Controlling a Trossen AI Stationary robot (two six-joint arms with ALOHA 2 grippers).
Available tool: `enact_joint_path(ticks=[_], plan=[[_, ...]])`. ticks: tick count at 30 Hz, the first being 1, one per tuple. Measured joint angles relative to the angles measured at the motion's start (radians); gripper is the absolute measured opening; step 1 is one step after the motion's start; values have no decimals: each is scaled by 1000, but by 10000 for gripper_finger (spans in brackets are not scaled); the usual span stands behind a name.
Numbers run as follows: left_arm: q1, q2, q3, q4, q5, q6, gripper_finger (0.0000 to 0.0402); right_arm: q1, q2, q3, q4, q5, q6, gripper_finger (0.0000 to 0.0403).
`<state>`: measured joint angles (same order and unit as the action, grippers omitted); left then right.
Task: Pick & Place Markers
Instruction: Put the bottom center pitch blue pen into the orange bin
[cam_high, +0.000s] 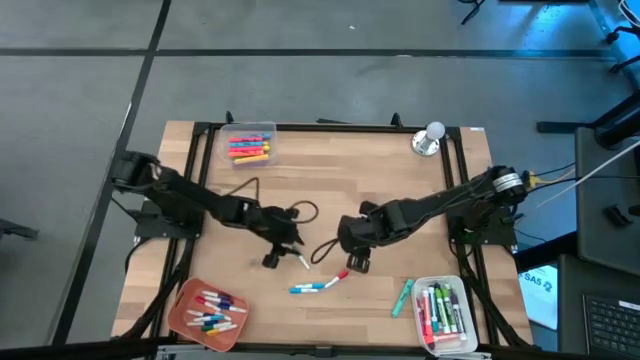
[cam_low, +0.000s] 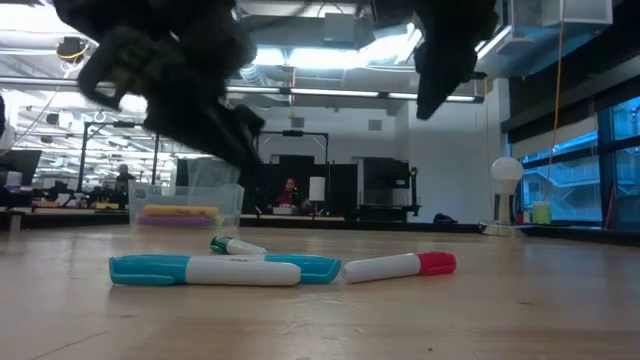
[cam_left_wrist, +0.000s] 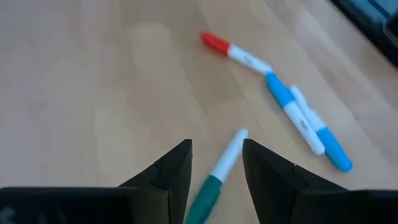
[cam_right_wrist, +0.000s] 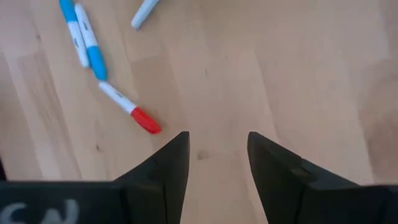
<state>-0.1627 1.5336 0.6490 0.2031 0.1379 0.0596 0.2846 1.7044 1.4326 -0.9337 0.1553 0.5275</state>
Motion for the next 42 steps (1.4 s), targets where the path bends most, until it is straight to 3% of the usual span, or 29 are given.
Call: enact_joint_path(ticks=[13,18,22,28,33,36,40,42], plan=[[-15,238,68,-15,-22,51,135,-1,115,0,122,-60,-4,162],[-16,248,75,-90,-55,54,88,-4,129,0,126,-57,-12,162],[-15,210,68,-112,-67,-11,33,-20,129,0,137,9,-21,162],[-31,45,57,-304,-206,-121,33,-69,128,1,150,44,-97,162],[-100,-183,60,-639,-267,-212,38,-119,128,1,198,36,-158,162],[-162,-324,61,-793,-175,-324,36,-143,128,1,246,14,-181,162],[-253,-479,61,-885,139,-590,47,-167,128,1,292,-16,-199,162],[-319,-533,61,-888,199,-733,50,-174,128,1,301,-17,-198,162]])
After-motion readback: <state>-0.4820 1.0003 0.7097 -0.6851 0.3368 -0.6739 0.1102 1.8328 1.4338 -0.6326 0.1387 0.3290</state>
